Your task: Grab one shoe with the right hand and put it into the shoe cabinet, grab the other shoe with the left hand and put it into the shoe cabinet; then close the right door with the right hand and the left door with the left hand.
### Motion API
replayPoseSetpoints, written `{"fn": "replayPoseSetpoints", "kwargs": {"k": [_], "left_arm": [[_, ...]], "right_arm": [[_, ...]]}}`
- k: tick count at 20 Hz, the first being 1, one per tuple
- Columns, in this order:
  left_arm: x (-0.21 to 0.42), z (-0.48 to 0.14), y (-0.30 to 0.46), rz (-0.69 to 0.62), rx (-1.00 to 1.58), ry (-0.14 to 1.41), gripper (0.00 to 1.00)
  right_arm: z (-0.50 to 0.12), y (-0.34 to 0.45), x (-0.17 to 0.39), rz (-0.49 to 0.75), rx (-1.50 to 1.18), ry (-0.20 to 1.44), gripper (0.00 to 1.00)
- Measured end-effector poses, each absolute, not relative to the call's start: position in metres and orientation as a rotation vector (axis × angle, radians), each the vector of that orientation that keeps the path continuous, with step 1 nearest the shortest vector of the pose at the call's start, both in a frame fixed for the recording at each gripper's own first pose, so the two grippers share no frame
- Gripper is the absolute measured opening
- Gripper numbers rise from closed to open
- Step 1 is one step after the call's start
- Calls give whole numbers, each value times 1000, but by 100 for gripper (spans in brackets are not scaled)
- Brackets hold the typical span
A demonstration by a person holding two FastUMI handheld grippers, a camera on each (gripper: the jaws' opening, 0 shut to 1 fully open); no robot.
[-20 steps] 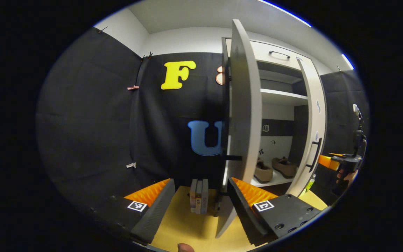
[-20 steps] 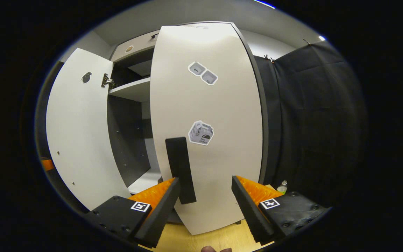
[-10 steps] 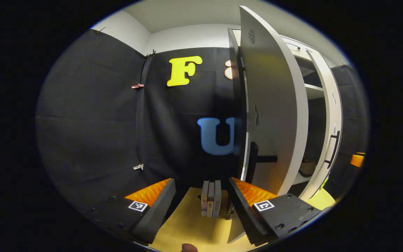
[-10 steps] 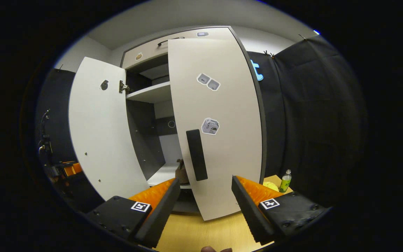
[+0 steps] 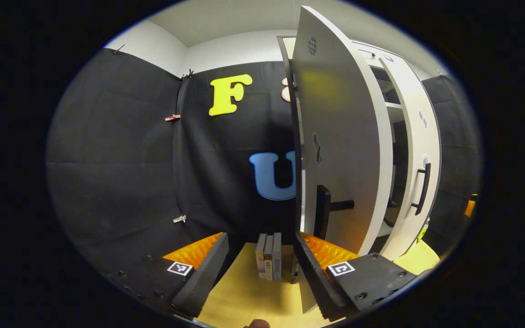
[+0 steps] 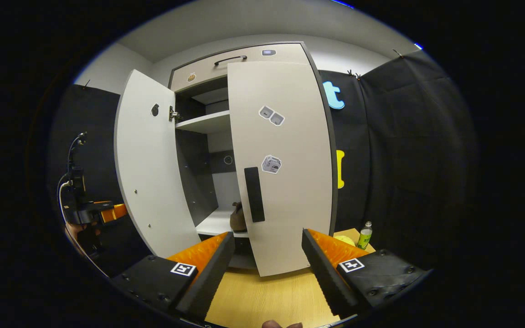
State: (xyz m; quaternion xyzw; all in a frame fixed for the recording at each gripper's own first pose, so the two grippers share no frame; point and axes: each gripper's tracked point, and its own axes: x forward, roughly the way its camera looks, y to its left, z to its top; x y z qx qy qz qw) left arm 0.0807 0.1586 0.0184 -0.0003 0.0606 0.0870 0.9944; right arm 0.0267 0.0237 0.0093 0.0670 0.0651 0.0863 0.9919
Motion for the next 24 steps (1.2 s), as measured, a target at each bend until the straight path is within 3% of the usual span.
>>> {"fn": "replayPoseSetpoints", "kwargs": {"k": [4, 10, 19, 24], "left_arm": [[80, 18, 158, 236, -45, 119, 89], [80, 18, 133, 211, -49, 129, 90], [113, 26, 33, 60, -62, 88, 94], [144, 31, -7, 31, -3, 61, 90]], "right_arm": [[4, 49, 34, 240, 130, 155, 98], [8, 53, 34, 301, 125, 148, 98], [10, 8, 49, 255, 131, 138, 98], [17, -16, 50, 217, 141, 123, 98]]}}
